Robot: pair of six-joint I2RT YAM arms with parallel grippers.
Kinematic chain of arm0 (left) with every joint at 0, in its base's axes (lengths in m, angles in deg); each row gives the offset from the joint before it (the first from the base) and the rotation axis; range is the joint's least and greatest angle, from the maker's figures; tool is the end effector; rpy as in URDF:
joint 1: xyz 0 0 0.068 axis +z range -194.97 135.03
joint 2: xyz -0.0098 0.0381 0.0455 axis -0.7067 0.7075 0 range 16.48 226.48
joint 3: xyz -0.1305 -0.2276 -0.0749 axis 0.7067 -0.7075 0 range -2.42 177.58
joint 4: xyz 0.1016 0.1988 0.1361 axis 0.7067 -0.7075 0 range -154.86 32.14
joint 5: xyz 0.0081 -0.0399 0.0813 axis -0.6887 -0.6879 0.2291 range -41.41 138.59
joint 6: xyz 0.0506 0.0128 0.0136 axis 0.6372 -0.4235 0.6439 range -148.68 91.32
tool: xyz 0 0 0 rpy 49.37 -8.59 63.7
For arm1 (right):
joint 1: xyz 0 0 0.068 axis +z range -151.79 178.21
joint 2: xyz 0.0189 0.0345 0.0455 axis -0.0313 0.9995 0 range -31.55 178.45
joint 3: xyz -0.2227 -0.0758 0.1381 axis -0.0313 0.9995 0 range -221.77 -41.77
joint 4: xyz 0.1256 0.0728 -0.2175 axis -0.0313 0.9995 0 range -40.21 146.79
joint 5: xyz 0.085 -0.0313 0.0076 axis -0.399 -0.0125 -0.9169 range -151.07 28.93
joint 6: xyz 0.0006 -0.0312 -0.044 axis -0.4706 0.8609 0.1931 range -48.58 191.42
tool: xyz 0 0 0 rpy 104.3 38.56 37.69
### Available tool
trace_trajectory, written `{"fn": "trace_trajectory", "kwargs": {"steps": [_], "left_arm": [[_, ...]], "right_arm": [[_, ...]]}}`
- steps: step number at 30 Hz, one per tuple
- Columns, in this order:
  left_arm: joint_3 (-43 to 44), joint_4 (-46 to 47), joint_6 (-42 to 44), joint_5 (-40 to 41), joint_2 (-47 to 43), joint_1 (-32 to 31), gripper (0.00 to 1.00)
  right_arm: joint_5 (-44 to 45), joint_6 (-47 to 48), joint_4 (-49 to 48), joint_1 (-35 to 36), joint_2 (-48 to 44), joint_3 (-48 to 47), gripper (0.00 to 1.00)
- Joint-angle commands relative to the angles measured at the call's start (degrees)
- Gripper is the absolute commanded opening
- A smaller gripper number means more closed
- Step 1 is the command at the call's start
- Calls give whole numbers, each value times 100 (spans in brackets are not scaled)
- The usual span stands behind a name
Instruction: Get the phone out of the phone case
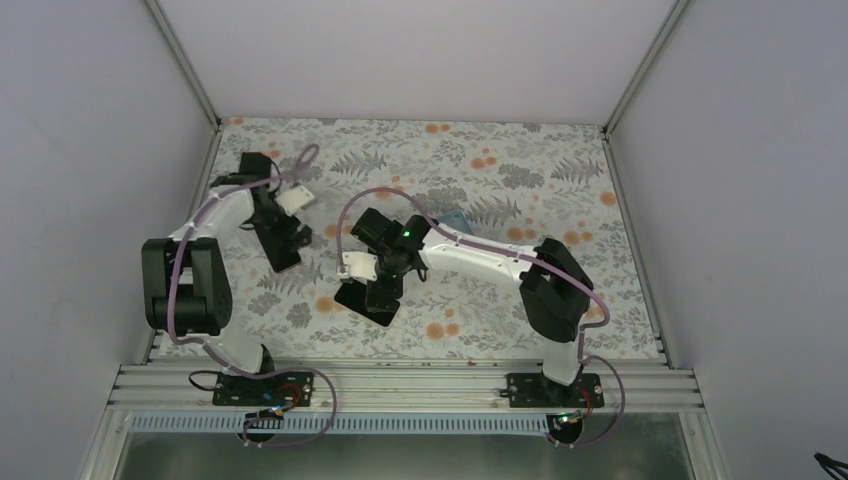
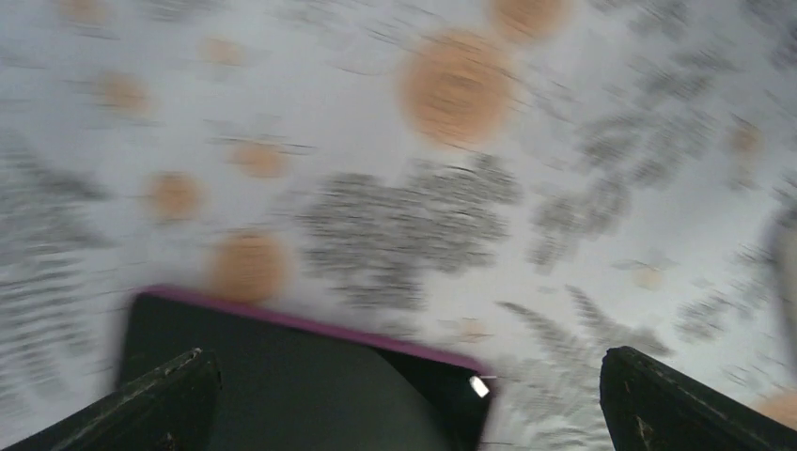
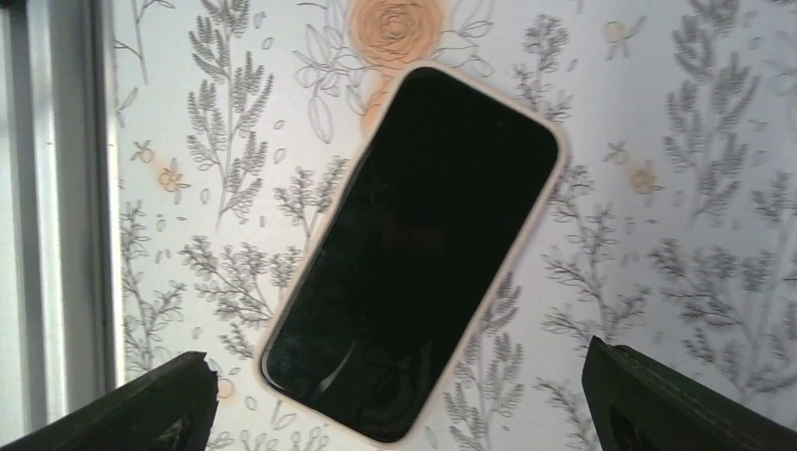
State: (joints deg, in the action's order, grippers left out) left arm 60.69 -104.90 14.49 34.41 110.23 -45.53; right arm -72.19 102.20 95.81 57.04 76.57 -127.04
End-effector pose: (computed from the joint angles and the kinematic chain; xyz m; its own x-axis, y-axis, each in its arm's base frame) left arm 0.3016 -0.0117 0.1977 -0.6702 0.6700 -0.3192 0.7135 0.7001 -0.0286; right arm 0.1962 0.3376 0.2229 0.0334 -0.9152 -0.4017 -0.9993 -0.0233 -0.0300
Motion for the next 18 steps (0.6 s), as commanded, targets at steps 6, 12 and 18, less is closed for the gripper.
{"fn": "trace_trajectory", "kwargs": {"steps": [6,12,18], "left_arm": [[1104,271,-467,-54,-193,1140,100],[947,373,-541,-136,-221,1224,100],[698,540,-557,-108,-326,1280,100]], "right_arm": [[145,-1388,421,268,797,-679,100],[627,-1748,294,457,1156,-856,100],[838,-1820,214,513,1297,-800,100]]}}
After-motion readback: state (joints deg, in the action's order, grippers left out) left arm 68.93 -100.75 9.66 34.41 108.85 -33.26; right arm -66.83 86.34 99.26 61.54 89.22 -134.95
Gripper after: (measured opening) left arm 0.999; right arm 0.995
